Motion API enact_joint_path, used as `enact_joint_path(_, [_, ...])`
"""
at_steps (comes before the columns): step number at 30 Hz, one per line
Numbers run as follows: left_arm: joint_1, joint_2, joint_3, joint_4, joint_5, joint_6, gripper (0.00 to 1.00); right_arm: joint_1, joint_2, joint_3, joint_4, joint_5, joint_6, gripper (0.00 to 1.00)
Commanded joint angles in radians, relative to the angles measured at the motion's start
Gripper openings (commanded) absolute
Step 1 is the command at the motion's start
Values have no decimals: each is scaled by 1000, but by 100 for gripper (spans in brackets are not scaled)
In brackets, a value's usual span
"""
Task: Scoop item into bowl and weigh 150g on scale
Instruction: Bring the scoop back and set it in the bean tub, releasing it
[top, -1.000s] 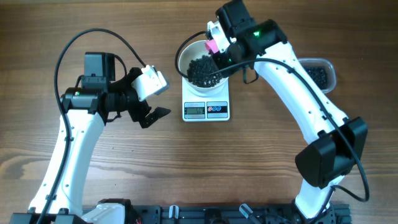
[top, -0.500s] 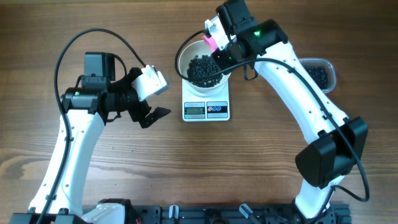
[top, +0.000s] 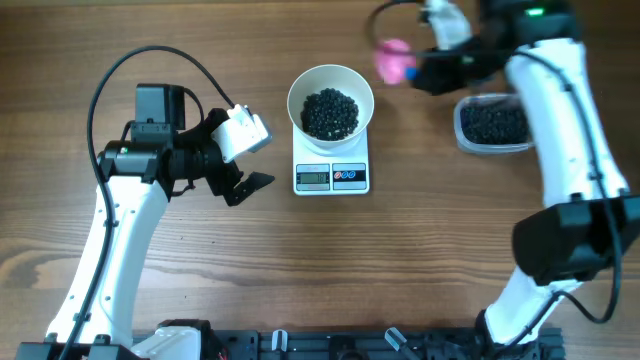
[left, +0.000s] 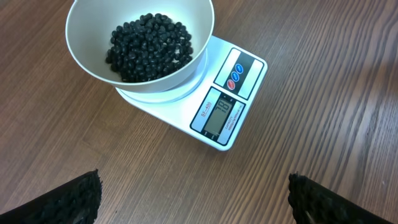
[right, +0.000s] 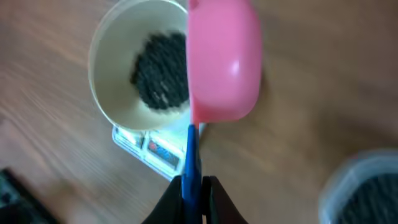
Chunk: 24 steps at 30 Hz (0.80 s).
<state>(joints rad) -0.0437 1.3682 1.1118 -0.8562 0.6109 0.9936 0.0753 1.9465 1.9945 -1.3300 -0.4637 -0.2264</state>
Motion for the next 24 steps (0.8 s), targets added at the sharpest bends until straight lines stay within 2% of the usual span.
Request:
enact_joint_path(1, [5,7,-2,2,5,21,100,-149,-21,20,-105,-84,-75,4])
enact_joint_path(5, [5,7,-2,2,5,21,100,-318,-21,19,-185,-100,-89,4])
enact_joint_path(10, [5,7,-2,2,5,21,100,-449,-19,-30,-179,-159,-86,4])
enact_joint_path(19, [5,7,-2,2,5,21,100,-547,-18,-318,-105,-136,-53,4])
enact_joint_path(24, [5,7,-2,2,5,21,100,-571,-18,-381,-32,-127,14,4])
